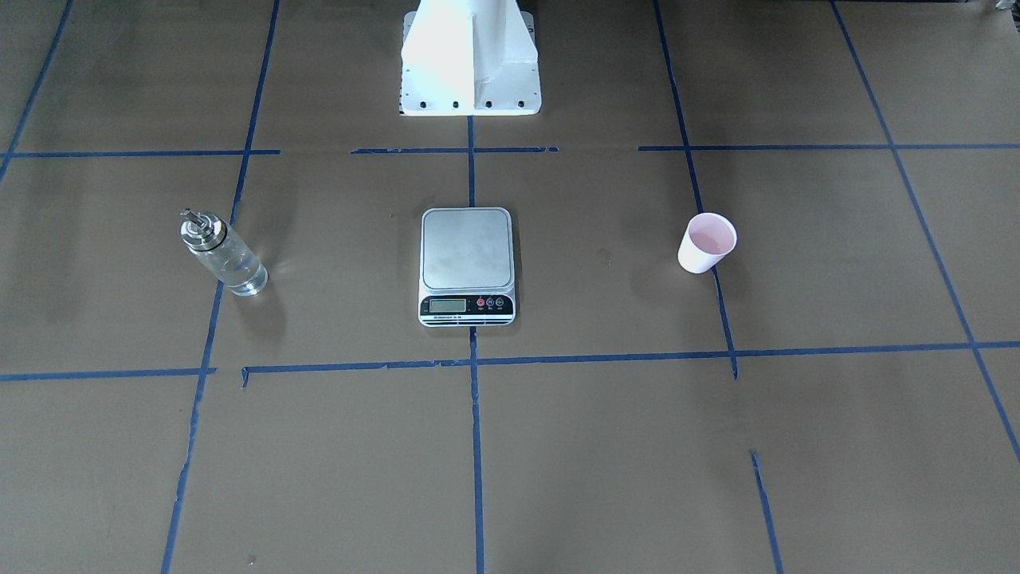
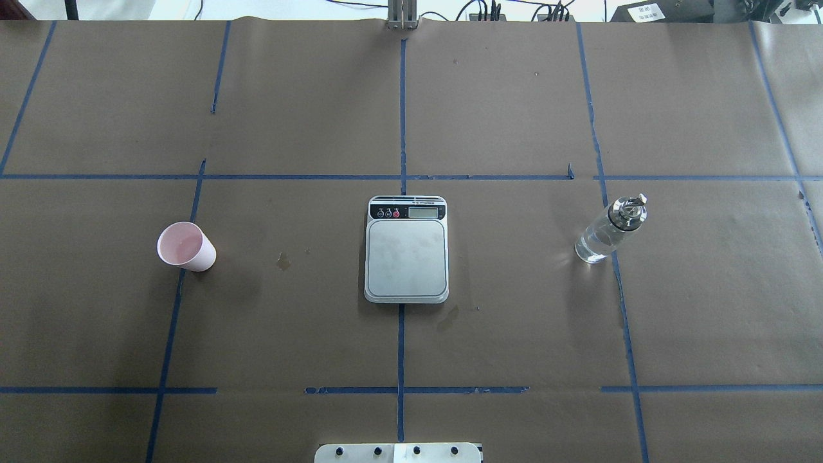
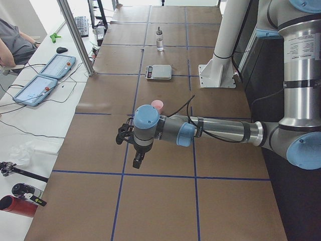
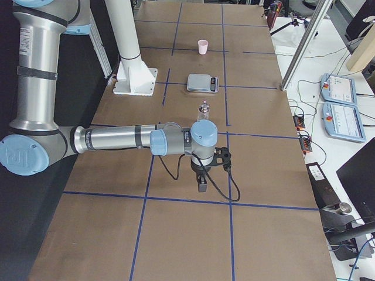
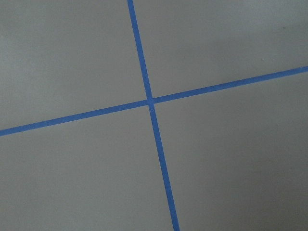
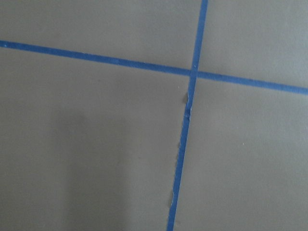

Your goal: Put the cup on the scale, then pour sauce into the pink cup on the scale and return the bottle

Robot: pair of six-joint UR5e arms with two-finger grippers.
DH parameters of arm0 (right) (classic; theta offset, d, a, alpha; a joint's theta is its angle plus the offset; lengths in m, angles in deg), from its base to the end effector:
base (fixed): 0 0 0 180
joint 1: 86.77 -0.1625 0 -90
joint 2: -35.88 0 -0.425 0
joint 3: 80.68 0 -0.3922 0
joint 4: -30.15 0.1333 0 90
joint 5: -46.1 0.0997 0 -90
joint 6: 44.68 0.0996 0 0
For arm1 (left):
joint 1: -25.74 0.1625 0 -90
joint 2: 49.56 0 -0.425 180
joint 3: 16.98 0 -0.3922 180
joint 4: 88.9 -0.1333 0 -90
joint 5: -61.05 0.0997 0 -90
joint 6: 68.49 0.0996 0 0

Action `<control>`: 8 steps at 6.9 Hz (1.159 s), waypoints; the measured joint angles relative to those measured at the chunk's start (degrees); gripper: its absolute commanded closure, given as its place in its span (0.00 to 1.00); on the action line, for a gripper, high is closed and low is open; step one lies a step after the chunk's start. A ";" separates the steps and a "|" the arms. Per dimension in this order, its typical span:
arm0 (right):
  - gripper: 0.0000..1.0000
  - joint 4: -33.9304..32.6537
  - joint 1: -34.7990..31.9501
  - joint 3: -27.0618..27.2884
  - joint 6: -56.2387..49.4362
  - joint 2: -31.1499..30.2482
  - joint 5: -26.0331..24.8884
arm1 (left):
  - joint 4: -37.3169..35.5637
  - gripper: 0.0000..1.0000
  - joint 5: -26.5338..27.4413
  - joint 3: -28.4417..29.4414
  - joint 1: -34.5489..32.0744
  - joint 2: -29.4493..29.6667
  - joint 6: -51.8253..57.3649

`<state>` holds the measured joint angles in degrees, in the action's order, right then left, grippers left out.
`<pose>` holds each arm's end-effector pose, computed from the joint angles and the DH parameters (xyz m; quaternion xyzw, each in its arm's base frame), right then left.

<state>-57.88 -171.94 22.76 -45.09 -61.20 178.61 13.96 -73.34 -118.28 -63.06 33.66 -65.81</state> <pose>0.0282 -0.4507 0.5990 0.0537 -0.3639 -0.0688 0.9273 -0.0540 -0.4584 0.5918 0.1447 0.3716 0.0880 0.9128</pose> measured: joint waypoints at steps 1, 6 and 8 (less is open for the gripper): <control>0.00 4.26 0.17 -0.96 0.18 2.13 -0.20 | 5.57 0.00 0.01 0.22 0.05 0.24 -0.09; 0.00 15.72 0.43 -7.86 6.29 9.51 6.25 | 40.43 0.00 -2.69 8.29 0.66 6.88 -11.52; 0.00 22.82 0.88 -8.45 10.43 9.06 7.73 | 45.36 0.00 -5.82 6.33 4.82 6.81 -21.83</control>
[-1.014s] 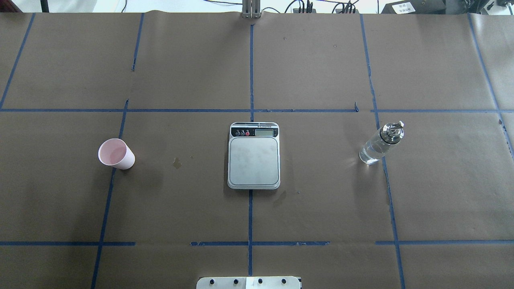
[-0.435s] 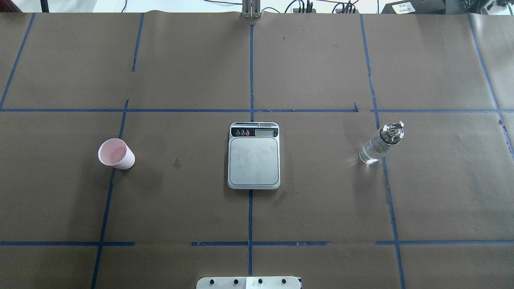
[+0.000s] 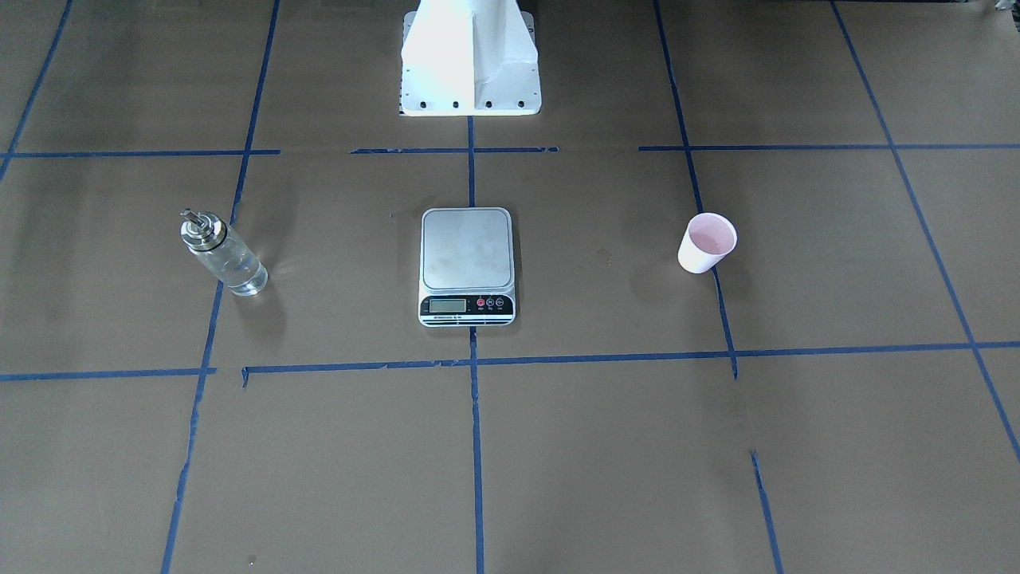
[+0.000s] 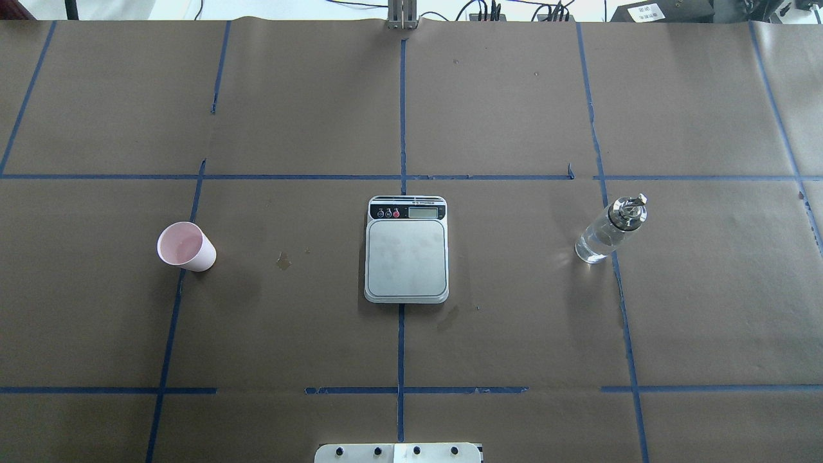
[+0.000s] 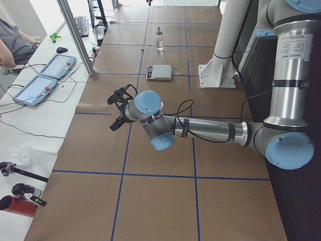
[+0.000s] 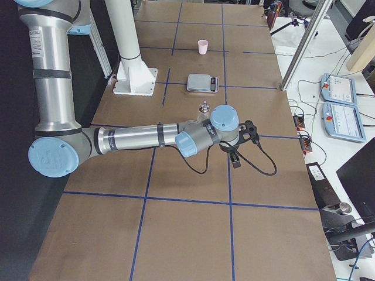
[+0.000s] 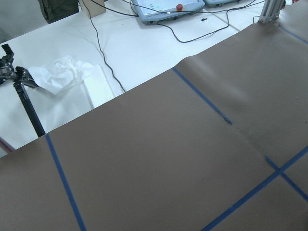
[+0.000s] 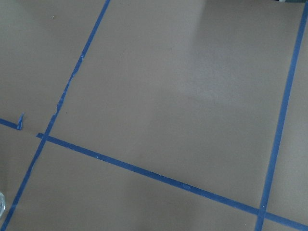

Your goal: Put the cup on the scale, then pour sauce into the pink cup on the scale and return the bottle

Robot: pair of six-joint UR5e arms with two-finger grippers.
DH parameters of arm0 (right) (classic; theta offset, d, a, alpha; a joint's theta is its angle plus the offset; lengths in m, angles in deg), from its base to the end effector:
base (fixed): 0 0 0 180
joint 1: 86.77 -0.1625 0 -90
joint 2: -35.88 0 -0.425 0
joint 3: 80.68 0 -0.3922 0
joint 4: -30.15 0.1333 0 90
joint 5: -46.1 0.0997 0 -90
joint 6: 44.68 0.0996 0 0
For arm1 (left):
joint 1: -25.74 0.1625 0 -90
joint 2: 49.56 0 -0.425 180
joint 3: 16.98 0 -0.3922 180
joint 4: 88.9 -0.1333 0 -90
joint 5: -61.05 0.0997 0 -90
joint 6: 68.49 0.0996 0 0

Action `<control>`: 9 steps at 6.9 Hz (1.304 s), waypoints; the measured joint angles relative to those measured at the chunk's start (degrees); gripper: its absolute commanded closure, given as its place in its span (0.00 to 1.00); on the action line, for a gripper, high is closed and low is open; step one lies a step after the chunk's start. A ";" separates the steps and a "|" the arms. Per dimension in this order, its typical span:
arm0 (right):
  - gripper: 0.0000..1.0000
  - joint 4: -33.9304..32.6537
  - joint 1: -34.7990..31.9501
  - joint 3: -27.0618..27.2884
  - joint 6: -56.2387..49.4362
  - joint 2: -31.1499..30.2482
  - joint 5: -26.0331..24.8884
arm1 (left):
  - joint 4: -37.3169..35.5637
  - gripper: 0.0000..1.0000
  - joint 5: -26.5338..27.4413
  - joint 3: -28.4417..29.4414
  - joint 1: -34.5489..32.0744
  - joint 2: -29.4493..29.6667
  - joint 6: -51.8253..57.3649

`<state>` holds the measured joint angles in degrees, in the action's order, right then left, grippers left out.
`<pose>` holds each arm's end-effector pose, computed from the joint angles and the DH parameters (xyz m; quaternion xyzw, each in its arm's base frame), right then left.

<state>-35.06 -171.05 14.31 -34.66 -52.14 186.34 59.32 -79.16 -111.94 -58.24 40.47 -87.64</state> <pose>0.0044 -0.5253 0.5413 0.1895 -0.4384 -0.0834 0.8746 -0.0048 -0.4960 0.4931 0.3844 0.4561 0.1327 0.7916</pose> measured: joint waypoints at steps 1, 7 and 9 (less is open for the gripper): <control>0.00 1.57 0.68 -0.21 1.55 -0.17 0.13 | 2.27 0.00 -0.95 -0.86 4.59 0.14 -7.49; 0.00 2.51 2.18 -0.28 4.13 -1.10 0.04 | 3.49 0.04 29.39 -8.90 34.16 -6.10 -38.46; 0.00 2.53 2.18 -0.25 4.13 -1.45 0.01 | -1.90 0.11 37.52 -9.50 41.06 -5.93 -41.48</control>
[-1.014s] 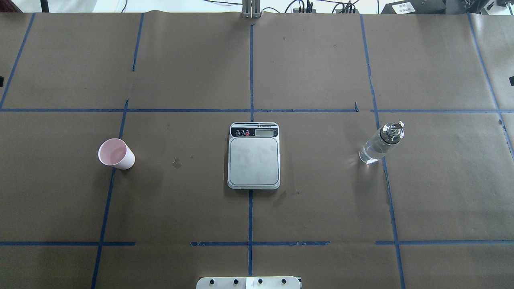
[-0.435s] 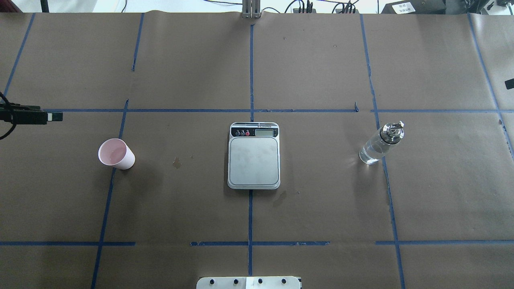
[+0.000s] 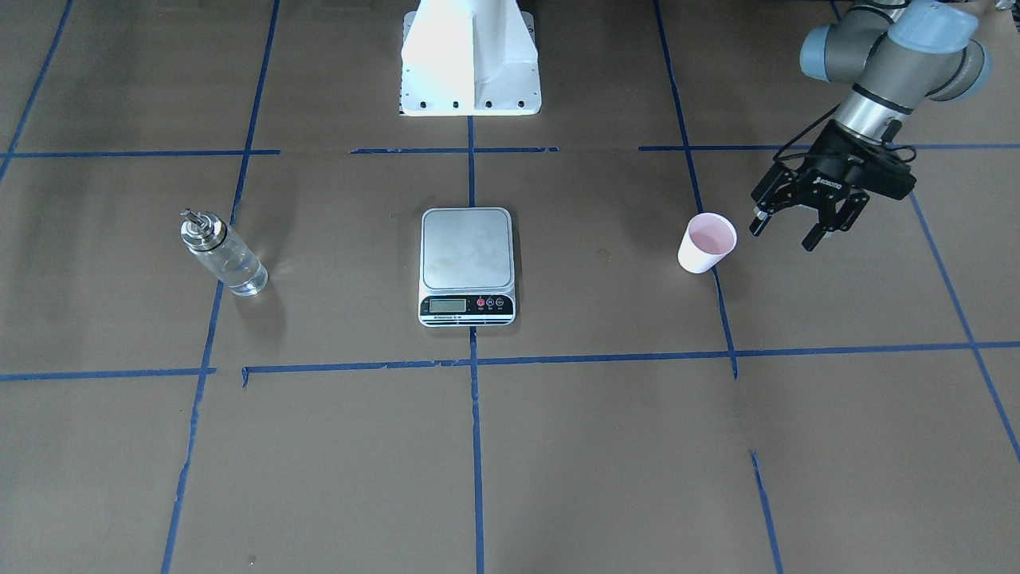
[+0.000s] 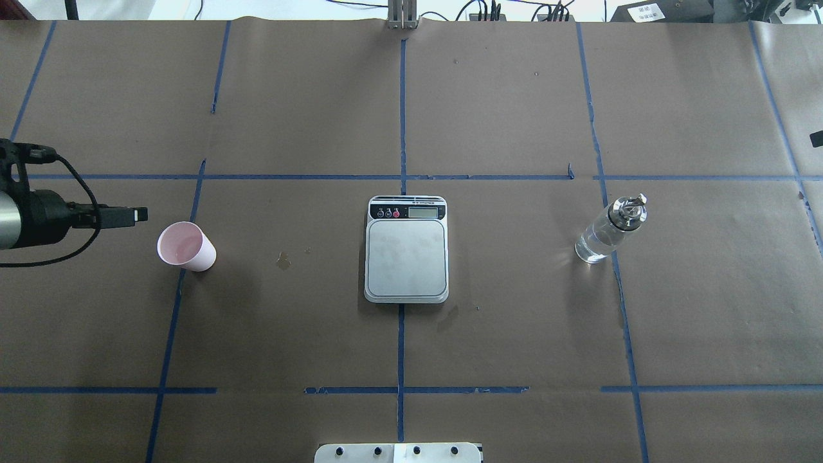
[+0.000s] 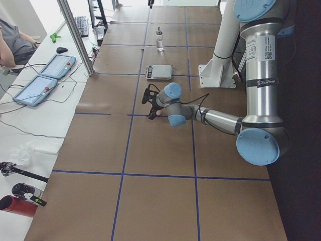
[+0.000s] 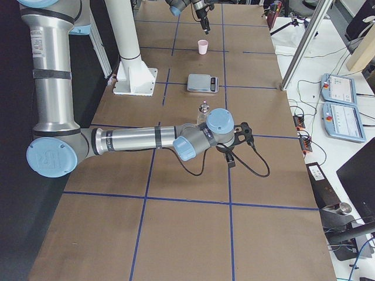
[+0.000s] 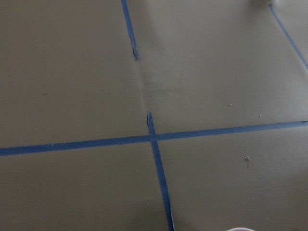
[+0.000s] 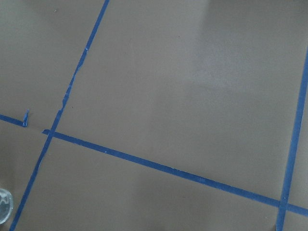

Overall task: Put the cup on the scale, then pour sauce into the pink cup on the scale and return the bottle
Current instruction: 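Move the left gripper toward the pink cup and grasp it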

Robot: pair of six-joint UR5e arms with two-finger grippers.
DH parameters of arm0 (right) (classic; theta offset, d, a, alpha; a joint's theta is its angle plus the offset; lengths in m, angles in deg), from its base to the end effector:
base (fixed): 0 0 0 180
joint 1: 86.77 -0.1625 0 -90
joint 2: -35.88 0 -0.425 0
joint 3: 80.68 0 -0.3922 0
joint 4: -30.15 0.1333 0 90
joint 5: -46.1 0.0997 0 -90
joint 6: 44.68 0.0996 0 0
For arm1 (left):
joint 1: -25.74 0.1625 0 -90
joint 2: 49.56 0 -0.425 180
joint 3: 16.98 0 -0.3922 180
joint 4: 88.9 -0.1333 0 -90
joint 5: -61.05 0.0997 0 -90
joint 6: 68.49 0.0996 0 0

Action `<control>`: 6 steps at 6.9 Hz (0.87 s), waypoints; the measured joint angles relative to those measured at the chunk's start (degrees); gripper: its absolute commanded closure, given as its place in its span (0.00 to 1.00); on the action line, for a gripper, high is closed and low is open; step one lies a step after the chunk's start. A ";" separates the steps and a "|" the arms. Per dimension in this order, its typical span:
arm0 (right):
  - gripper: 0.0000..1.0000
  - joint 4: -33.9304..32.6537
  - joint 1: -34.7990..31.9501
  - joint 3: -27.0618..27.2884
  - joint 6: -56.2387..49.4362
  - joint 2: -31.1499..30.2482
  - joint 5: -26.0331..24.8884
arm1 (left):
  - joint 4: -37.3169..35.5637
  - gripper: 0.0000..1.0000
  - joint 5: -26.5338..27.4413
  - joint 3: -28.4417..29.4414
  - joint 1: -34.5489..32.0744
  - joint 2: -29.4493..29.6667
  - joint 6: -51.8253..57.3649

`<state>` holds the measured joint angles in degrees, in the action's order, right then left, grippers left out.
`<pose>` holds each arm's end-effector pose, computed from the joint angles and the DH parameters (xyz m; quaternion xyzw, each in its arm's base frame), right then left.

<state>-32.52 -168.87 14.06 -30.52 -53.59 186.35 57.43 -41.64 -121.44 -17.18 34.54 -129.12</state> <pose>-0.0143 -0.5157 0.5514 0.1714 -0.4486 -0.0715 0.8742 0.2716 -0.4047 0.4778 0.2392 0.4856 -0.0401 0.8399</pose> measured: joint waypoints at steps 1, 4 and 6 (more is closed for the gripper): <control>0.00 0.00 0.00 0.00 0.00 -0.13 -0.02 | -1.20 0.18 1.37 -0.41 1.84 0.06 -0.71; 0.00 0.55 0.00 -0.04 0.00 -0.82 -0.06 | -2.67 0.30 2.55 -0.93 4.48 0.30 -1.12; 0.00 1.40 0.00 -0.07 0.00 -1.38 -0.07 | -2.86 0.67 3.83 -0.83 6.43 0.36 -1.15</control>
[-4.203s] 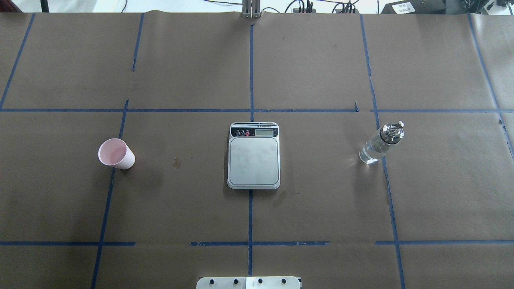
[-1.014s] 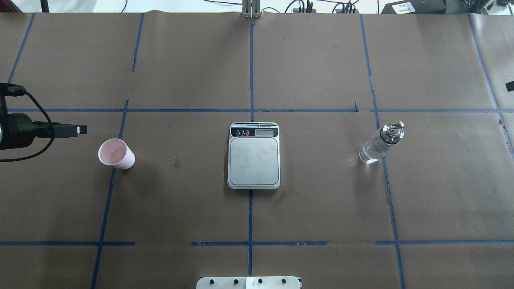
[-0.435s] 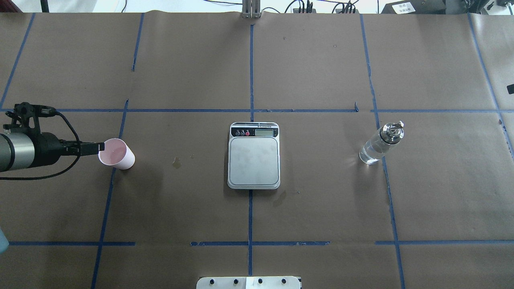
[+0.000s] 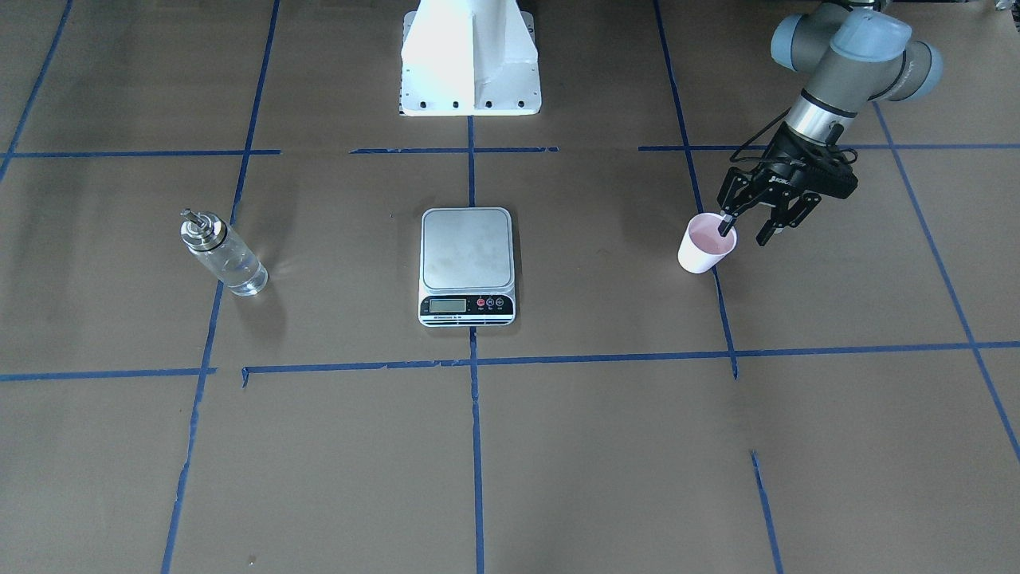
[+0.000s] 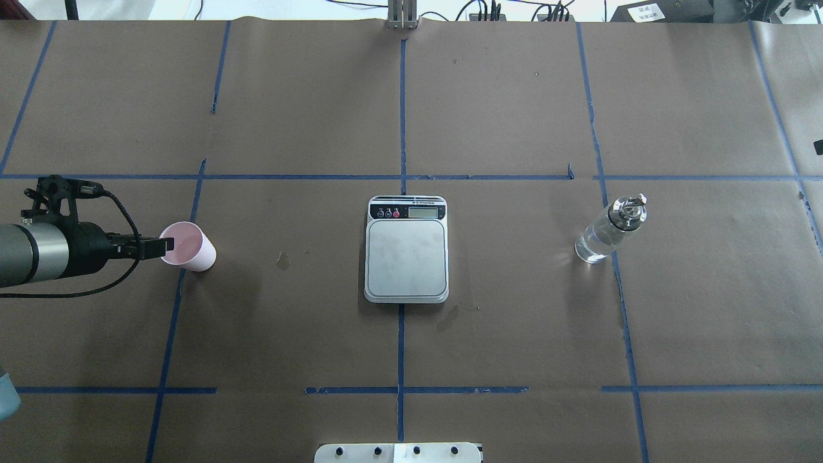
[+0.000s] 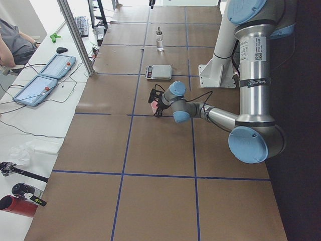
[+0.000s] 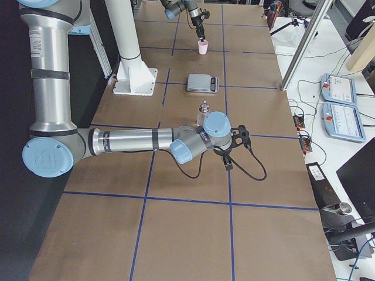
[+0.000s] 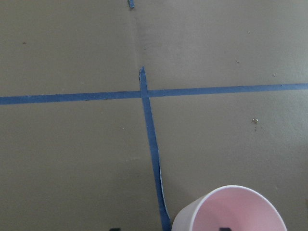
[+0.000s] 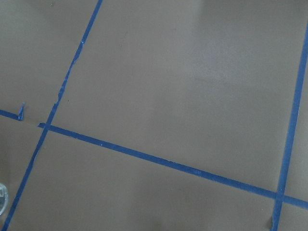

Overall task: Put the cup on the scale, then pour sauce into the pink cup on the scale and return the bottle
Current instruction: 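Move the left gripper toward the pink cup and grasp it, then carry the pink cup with the left gripper onto the scale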

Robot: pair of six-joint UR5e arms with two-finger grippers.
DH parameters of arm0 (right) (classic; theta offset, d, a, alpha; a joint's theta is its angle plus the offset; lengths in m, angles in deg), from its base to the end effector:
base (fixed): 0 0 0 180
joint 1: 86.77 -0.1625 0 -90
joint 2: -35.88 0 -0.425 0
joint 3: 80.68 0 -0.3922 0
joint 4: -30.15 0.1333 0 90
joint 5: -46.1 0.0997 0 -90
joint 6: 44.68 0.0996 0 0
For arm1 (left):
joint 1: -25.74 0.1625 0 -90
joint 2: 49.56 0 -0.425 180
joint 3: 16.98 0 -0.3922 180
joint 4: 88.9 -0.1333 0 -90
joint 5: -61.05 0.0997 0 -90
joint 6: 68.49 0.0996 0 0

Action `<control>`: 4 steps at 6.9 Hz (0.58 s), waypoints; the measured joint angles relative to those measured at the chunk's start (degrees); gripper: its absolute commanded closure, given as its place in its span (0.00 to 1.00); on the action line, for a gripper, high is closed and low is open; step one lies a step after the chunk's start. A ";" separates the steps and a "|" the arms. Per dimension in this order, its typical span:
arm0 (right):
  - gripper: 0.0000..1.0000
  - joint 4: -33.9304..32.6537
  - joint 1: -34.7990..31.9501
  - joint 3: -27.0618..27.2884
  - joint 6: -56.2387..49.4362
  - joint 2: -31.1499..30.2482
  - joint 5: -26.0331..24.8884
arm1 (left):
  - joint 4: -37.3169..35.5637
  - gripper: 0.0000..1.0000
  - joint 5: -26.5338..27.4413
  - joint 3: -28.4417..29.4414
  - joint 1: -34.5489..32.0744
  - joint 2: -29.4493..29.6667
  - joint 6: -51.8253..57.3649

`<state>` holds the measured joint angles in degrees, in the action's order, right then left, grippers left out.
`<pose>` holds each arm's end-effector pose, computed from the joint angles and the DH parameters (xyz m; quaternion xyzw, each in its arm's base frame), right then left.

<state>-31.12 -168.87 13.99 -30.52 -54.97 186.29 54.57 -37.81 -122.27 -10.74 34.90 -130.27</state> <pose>-0.0129 -0.5064 0.5614 0.1712 -0.4482 -0.0712 0.8745 0.3144 -0.3792 0.4744 0.2240 0.4767 -0.0208 0.8498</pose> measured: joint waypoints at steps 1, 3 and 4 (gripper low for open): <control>0.00 0.12 0.00 -0.01 0.00 -0.07 0.00 | -0.02 0.95 0.22 0.02 0.60 0.01 0.00; 0.00 0.24 -0.03 0.04 0.00 -0.29 0.00 | -0.05 1.00 0.26 -0.07 0.97 0.22 0.01; 0.00 0.26 -0.04 0.09 0.00 -0.34 0.00 | -0.11 1.00 0.23 -0.04 0.94 0.66 0.10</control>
<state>-30.86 -168.90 14.08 -30.52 -55.31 186.28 54.46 -37.58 -122.31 -9.81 35.55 -130.18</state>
